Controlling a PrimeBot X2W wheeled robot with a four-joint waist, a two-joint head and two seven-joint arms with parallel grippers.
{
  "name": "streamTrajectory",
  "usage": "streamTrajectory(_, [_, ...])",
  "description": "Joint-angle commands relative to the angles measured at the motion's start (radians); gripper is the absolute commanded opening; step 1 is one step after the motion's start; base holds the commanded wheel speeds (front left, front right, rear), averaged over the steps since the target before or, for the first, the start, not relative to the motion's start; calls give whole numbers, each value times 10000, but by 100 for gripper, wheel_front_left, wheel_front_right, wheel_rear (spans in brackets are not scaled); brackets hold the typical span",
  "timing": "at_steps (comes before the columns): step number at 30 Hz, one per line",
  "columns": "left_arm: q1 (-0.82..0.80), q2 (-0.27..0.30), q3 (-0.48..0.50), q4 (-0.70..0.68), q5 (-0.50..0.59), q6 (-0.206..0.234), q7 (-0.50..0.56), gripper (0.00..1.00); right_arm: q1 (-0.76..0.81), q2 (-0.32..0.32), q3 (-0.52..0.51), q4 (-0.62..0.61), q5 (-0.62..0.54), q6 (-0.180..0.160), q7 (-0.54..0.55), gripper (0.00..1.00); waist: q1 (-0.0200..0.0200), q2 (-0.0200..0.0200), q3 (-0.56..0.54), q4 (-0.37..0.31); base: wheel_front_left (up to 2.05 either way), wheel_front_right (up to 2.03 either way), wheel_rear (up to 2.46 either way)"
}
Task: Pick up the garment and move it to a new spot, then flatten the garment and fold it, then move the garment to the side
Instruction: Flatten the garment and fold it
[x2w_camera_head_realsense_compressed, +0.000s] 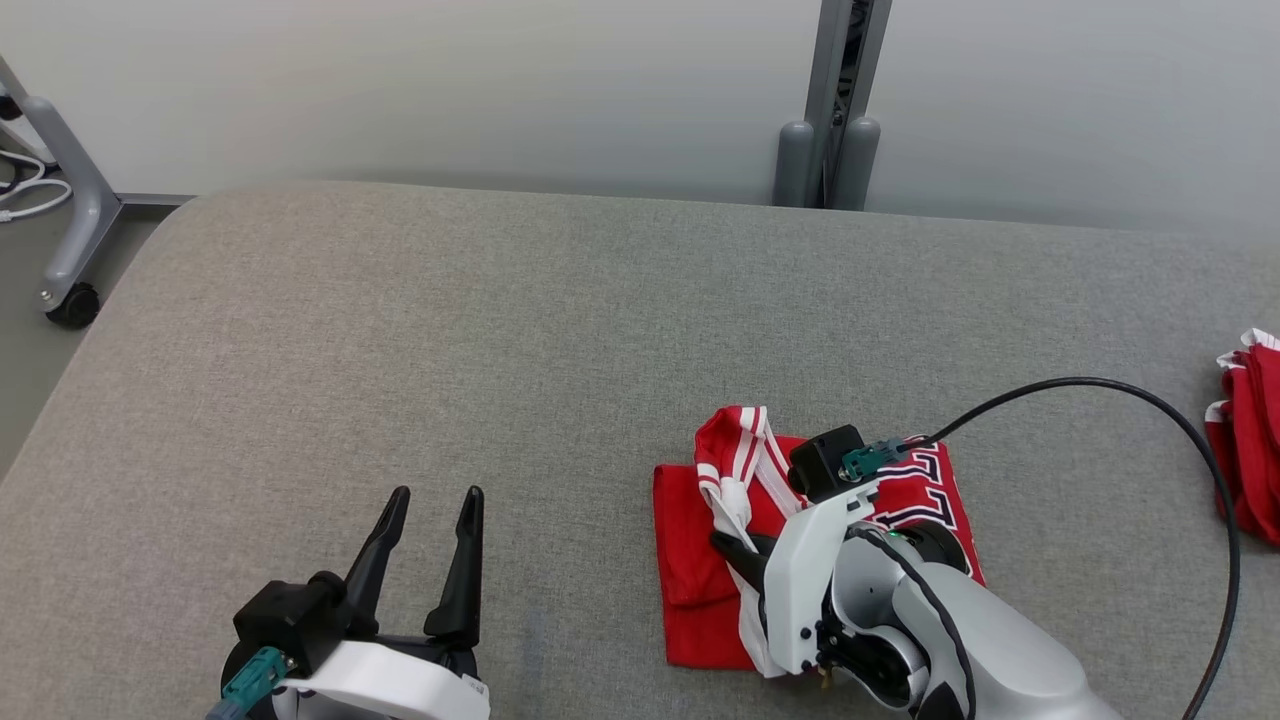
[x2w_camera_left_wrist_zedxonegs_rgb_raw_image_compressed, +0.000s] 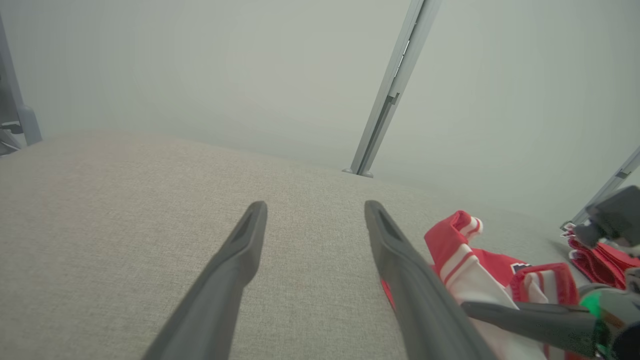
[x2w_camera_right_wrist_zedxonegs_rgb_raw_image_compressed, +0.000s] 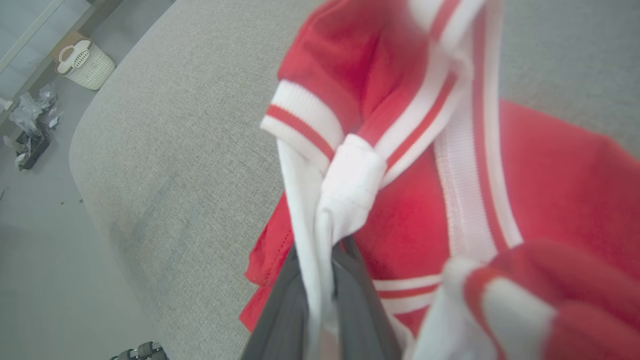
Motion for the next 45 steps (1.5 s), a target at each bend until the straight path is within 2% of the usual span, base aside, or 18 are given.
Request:
streamTrajectory(1, [-131, 19, 33, 47, 69, -49, -50, 100, -191, -29, 175, 196, 238, 1, -232, 65, 0, 0, -23, 16, 0, 0, 0])
streamTrajectory(2, [-124, 14, 44, 64, 68, -64, -51, 100, -250, -32, 271, 281, 343, 1, -334, 96, 0, 0, -37, 12, 0, 0, 0])
streamTrajectory(3, [-110, 11, 61, 72, 73, -70, -52, 100, -311, -29, 373, 334, 462, 1, -438, 100, 0, 0, -51, 1, 0, 0, 0])
streamTrajectory(11, [129, 85, 199, 34, 127, 7, -59, 100, -713, -29, 1014, 75, 1299, 1, -879, 100, 0, 0, -230, -318, 0, 0, 0])
streamTrajectory(15, [214, 144, 244, -37, 160, 79, -59, 100, -952, -32, 982, -267, 1775, 1, -1107, 100, 0, 0, -399, -579, 0, 0, 0])
streamTrajectory(21, [397, 230, 214, -194, 186, 154, -10, 100, -1412, -35, 78, -281, 1449, 1, -1922, 100, 0, 0, -634, -865, 0, 0, 0])
streamTrajectory(25, [542, 286, 170, -343, 180, 204, 81, 100, -1292, -490, -740, -132, 794, 1, -2455, 100, 0, 0, -715, -911, 0, 0, 0])
streamTrajectory(26, [570, 307, 155, -376, 186, 197, 101, 100, -1175, -616, -928, -107, 647, 1, -2533, 87, 0, 0, -723, -909, 0, 0, 0])
streamTrajectory(28, [598, 343, 129, -452, 183, 223, 124, 100, -959, -865, -1269, -62, 405, 1, -2649, 44, 0, 0, -716, -900, 0, 0, 0])
streamTrajectory(29, [609, 359, 117, -493, 178, 231, 161, 100, -850, -989, -1435, -50, 290, 1, -2698, 33, 0, 0, -705, -890, 0, 0, 0])
streamTrajectory(30, [638, 375, 105, -523, 167, 244, 183, 100, -712, -1084, -1575, -50, 202, 1, -2699, 27, 0, 0, -695, -883, 0, 0, 0])
streamTrajectory(32, [699, 413, 91, -573, 153, 259, 204, 100, -417, -1202, -1804, -43, 49, 1, -2692, 3, 0, 0, -673, -870, 0, 0, 0])
streamTrajectory(33, [714, 435, 90, -603, 148, 278, 236, 100, -271, -1265, -1895, -26, -47, 1, -2685, 0, 0, 0, -664, -860, 0, 0, 0])
streamTrajectory(38, [695, 502, 53, -698, 153, 301, 343, 100, 539, -1288, -2179, 121, -226, 1, -2758, 0, 0, 0, -632, -683, 0, 0, 0])
streamTrajectory(45, [717, 623, 26, -802, 167, 366, 467, 100, 1283, -990, -2016, 524, -34, 1, -2877, 0, 0, 0, -566, -396, 0, 0, 0])
